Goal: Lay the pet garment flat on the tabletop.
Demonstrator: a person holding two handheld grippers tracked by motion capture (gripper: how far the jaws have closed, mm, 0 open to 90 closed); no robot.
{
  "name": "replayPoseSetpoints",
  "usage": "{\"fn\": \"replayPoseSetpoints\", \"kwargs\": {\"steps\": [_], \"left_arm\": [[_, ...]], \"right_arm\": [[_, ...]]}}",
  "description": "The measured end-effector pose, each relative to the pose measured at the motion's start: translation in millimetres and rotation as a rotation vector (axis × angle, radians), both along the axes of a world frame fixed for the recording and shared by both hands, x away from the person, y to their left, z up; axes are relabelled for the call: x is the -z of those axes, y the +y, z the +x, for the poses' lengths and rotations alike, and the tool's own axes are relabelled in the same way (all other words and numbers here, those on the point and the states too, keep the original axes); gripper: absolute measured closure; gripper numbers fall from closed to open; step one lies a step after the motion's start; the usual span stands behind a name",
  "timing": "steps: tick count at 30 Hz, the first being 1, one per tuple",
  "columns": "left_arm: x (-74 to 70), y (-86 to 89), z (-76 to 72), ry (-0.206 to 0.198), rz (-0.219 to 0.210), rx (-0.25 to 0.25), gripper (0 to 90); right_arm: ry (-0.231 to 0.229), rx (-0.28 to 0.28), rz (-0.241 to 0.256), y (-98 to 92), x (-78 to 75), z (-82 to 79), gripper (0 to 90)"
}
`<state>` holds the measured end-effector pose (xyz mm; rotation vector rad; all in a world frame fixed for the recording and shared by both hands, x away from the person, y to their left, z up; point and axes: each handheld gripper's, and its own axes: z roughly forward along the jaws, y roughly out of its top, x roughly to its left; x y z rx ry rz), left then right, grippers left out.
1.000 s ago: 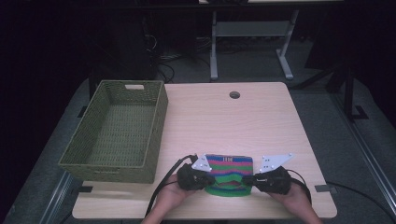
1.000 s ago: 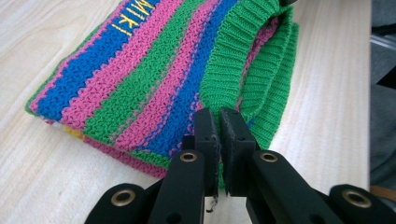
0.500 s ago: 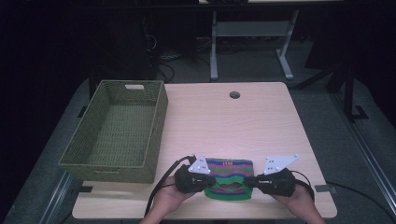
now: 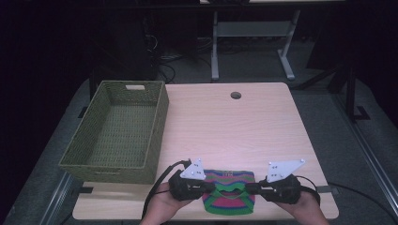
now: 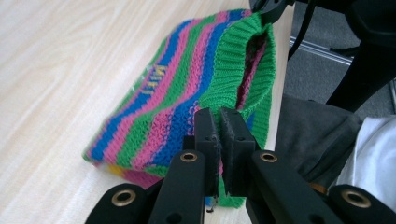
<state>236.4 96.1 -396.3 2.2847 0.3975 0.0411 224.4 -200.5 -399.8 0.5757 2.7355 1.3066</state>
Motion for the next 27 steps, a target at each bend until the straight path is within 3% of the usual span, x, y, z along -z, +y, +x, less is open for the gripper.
{"fn": "replayPoseSetpoints", "kwargs": {"steps": [10, 16, 27], "left_arm": [[-20.4, 0.6, 16.5, -0.031, -0.027, -0.045, 86.4], [-21.8, 0.9, 35.8, -0.01, -0.054, -0.084, 86.5], [-13.9, -3.0, 66.8, -0.013, -0.058, -0.157, 86.3]], "right_arm": [[0.003, 0.037, 0.016, -0.8, -19.5, 15.1, 85.0], [-0.014, 0.065, 0.002, -1.0, -27.4, 26.4, 85.0], [0.036, 0.13, 0.013, -5.8, -25.8, 65.0, 84.9]]}}
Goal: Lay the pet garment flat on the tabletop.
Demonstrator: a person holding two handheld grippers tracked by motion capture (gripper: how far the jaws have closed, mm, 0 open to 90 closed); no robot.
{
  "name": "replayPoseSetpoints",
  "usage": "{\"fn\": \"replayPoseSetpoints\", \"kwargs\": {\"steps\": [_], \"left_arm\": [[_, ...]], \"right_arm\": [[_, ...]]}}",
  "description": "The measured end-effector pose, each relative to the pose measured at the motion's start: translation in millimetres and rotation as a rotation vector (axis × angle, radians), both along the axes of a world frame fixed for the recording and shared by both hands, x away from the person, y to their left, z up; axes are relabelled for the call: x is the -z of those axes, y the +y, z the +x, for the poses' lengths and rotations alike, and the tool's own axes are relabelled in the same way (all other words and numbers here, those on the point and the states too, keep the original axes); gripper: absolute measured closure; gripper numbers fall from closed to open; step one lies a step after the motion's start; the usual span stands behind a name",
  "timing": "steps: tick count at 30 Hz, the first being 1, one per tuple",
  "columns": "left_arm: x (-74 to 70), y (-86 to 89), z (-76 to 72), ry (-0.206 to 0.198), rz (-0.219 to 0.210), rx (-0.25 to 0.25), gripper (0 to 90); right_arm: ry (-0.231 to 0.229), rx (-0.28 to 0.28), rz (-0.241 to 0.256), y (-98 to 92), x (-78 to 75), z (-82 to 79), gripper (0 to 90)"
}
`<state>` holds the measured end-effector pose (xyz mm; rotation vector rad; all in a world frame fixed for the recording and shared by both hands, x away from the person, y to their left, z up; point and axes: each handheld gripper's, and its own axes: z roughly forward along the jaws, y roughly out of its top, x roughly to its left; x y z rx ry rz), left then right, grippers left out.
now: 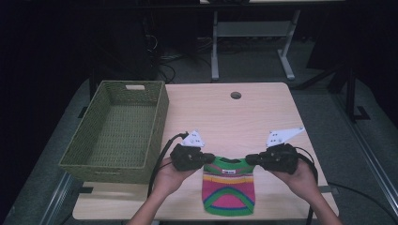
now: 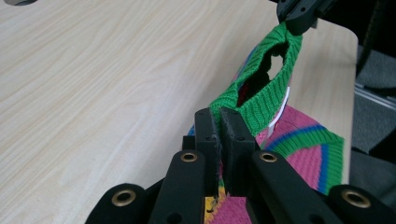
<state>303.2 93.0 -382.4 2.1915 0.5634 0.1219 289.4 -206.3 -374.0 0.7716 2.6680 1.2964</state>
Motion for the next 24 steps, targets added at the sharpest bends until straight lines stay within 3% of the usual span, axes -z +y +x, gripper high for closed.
{"fn": "replayPoseSetpoints", "kwargs": {"steps": [7, 10, 17, 24], "left_arm": [[6.0, -5.7, 13.2, -0.005, -0.002, -0.032, 86.3], [9.5, -6.4, 20.8, 0.021, -0.027, -0.052, 86.3], [18.1, -7.4, 35.4, 0.037, -0.041, -0.097, 86.3], [29.7, -11.8, 50.0, 0.02, -0.007, -0.132, 86.3]], "right_arm": [[0.003, 0.044, 0.004, 1.5, 5.6, 17.4, 84.9], [0.007, 0.061, -0.001, 2.8, 8.2, 24.2, 84.9], [0.035, 0.095, 0.011, 1.0, 15.3, 38.3, 84.9], [0.057, 0.141, 0.004, -0.3, 26.2, 55.3, 84.8]]}}
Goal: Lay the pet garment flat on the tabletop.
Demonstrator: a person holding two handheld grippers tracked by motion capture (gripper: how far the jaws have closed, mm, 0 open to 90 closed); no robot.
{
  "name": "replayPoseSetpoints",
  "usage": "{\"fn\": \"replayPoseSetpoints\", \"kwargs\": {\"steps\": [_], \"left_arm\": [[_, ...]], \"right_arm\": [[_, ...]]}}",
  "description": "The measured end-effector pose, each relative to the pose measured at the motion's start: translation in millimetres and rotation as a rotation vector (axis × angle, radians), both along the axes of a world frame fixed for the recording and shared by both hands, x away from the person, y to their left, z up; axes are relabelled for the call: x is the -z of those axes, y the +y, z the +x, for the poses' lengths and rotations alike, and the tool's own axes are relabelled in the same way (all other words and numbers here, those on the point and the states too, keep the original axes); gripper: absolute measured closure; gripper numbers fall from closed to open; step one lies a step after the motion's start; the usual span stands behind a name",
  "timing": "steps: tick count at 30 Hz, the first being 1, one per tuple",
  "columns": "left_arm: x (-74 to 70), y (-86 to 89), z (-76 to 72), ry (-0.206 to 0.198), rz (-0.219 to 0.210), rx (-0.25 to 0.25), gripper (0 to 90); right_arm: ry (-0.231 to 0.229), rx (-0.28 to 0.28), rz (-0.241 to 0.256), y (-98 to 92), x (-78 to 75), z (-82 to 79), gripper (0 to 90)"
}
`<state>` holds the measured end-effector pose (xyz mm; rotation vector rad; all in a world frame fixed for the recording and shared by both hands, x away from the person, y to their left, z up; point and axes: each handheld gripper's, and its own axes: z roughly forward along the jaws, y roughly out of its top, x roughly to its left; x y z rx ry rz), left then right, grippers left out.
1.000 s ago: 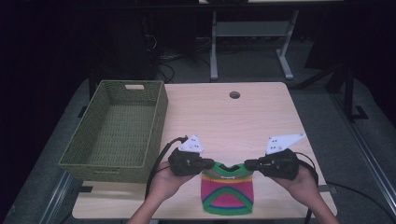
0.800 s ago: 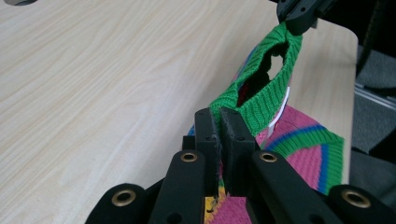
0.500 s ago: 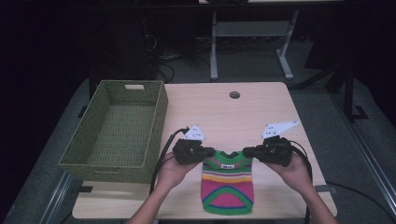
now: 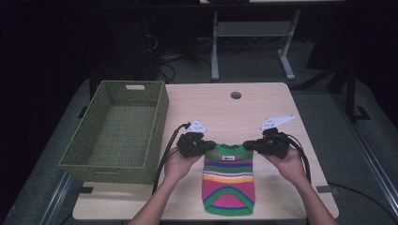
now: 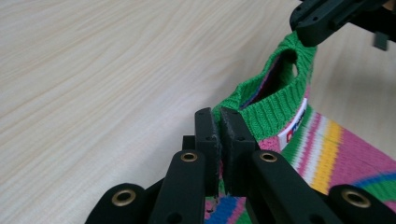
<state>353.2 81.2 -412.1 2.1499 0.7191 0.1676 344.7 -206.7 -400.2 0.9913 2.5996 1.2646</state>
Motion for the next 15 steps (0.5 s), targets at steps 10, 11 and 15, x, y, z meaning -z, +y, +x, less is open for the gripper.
{"fn": "replayPoseSetpoints", "kwargs": {"steps": [10, 11, 15], "left_arm": [[15.7, -4.9, 19.8, 0.001, -0.007, -0.069, 86.1], [16.8, -4.7, 21.2, 0.003, -0.002, -0.07, 86.0], [19.9, -5.9, 25.6, 0.007, 0.001, -0.085, 85.2]], "right_arm": [[0.044, 0.04, -0.005, 1.3, 14.5, 20.7, 84.5], [0.047, 0.044, -0.002, 0.9, 15.7, 22.4, 84.3], [0.056, 0.063, 0.004, 0.0, 19.8, 29.3, 82.9]]}}
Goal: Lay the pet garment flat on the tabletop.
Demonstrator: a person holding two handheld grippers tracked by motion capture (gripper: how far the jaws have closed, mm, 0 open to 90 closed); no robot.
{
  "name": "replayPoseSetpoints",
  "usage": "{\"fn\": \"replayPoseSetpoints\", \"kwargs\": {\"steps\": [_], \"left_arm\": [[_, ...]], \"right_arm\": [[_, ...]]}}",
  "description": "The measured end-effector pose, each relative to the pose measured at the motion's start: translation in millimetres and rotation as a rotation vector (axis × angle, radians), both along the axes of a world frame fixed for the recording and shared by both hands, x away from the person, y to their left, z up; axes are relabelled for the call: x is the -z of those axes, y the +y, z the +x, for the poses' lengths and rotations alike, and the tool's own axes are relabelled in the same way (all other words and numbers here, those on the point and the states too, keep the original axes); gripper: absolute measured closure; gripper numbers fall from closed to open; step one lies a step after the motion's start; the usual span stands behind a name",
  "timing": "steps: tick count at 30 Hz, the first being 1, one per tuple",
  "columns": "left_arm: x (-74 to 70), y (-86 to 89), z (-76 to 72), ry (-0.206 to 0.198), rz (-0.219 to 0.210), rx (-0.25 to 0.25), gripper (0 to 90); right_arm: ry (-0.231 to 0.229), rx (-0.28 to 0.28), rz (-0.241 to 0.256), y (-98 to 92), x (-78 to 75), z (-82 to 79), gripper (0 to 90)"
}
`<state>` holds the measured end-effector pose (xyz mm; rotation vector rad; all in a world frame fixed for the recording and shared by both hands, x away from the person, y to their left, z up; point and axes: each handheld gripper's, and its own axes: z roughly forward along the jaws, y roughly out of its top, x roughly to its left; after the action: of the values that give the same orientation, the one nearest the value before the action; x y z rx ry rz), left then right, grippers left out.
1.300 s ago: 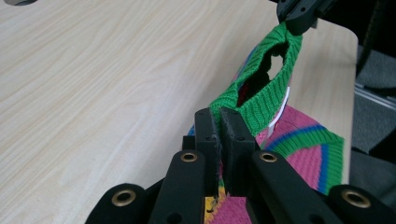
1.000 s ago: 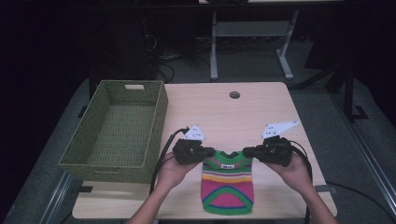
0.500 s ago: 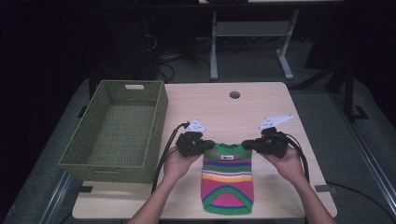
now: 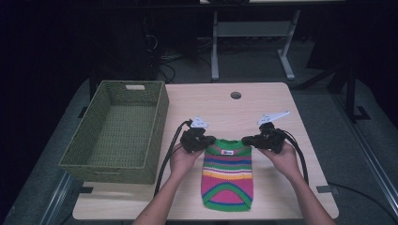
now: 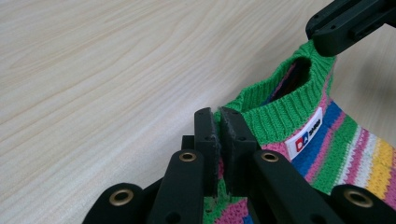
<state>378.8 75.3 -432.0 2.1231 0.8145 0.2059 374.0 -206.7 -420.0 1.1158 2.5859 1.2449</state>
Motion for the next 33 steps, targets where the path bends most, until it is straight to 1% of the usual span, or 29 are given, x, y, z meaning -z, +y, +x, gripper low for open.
{"fn": "replayPoseSetpoints", "kwargs": {"steps": [2, 3, 4, 5, 7, 9, 12, 15, 17, 19, 21, 22, 23, 25, 26, 27, 28, 29, 31, 32, 33], "left_arm": [[0.0, 0.1, 2.5, -0.012, -0.007, -0.014, 84.5], [-0.3, 0.6, 3.8, -0.011, -0.016, -0.022, 83.3], [-0.3, 0.6, 3.8, -0.011, -0.016, -0.022, 82.1], [0.2, 1.5, 5.8, -0.007, -0.039, -0.034, 82.2], [1.6, 4.8, 9.1, -0.004, -0.057, -0.062, 80.8], [1.3, 8.5, 11.0, 0.001, -0.054, -0.077, 77.6], [0.8, 11.5, 11.5, 0.011, -0.062, -0.085, 75.4], [-0.7, 12.8, 10.3, 0.009, -0.053, -0.071, 74.5], [-1.1, 11.2, 8.3, 0.014, -0.048, -0.06, 74.0], [-1.9, 8.4, 5.2, 0.013, -0.031, -0.042, 73.5], [-2.8, 6.1, 2.8, 0.008, -0.017, -0.023, 72.4], [-3.7, 4.5, 0.9, 0.005, -0.009, -0.013, 72.0], [-3.7, 4.5, 0.9, 0.005, -0.009, -0.013, 71.4], [-5.4, 2.7, -3.1, 0.007, 0.009, 0.015, 70.7], [-5.5, 2.1, -4.8, 0.009, 0.013, 0.023, 69.9], [-6.0, 2.3, -6.2, 0.007, 0.027, 0.033, 68.8], [-6.1, 2.7, -8.2, 0.006, 0.029, 0.039, 68.1], [-5.9, 3.4, -10.0, 0.01, 0.03, 0.045, 67.5], [-4.5, 4.2, -14.0, 0.03, 0.04, 0.052, 65.4], [-3.5, 4.7, -16.4, 0.036, 0.05, 0.063, 64.5], [-2.3, 5.3, -19.0, 0.03, 0.069, 0.073, 64.1]], "right_arm": [[0.002, 0.008, 0.006, -0.5, 1.1, 3.0, 82.1], [0.005, 0.009, 0.013, -0.7, 1.6, 5.2, 82.2], [0.005, 0.007, 0.017, -1.1, 2.3, 7.2, 82.1], [0.012, 0.017, 0.025, -2.1, 3.4, 9.8, 81.5], [0.027, 0.026, 0.032, -2.5, 4.8, 13.3, 81.1], [0.013, 0.046, 0.031, -2.7, 4.2, 15.2, 77.2], [0.009, 0.063, 0.043, -5.1, 2.2, 18.2, 74.9], [0.019, 0.064, 0.036, -5.6, 1.3, 18.8, 74.9], [0.024, 0.053, 0.025, -5.6, 1.3, 17.9, 74.9], [0.03, 0.047, 0.022, -4.6, 1.3, 16.5, 74.9], [0.026, 0.036, 0.018, -4.3, 1.5, 14.1, 73.9], [0.031, 0.04, 0.02, -3.7, 1.3, 12.9, 73.7], [0.028, 0.031, 0.02, -3.6, 1.5, 11.2, 72.7], [0.031, 0.027, 0.014, -3.3, 1.2, 8.0, 70.2], [0.029, 0.02, 0.011, -3.9, 1.4, 7.1, 68.7], [0.03, 0.019, 0.011, -4.3, 1.3, 5.6, 66.8], [0.024, 0.02, 0.011, -5.0, 1.3, 3.6, 65.5], [0.019, 0.016, 0.005, -6.0, 1.5, 1.8, 63.8], [0.029, 0.009, 0.005, -7.1, 1.7, -1.9, 61.4], [0.032, 0.004, 0.003, -7.6, 2.2, -3.9, 60.3], [0.035, -0.001, -0.003, -7.9, 3.1, -6.2, 59.9]]}}
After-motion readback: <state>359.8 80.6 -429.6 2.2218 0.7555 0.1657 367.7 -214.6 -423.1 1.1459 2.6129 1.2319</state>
